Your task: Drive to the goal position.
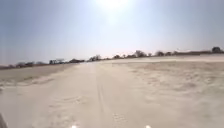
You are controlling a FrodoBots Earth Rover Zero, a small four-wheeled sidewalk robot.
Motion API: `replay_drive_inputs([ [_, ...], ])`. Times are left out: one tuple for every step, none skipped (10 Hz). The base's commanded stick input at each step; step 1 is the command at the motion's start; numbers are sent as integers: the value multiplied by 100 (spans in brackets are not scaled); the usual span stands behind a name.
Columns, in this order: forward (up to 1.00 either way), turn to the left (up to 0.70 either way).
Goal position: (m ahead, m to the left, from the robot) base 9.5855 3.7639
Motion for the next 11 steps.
replay_drive_inputs([
  [70,0],
  [70,0],
  [70,0],
  [70,0],
  [70,0],
  [70,5],
  [70,25],
  [70,35],
  [70,35],
  [70,33],
  [70,22],
])
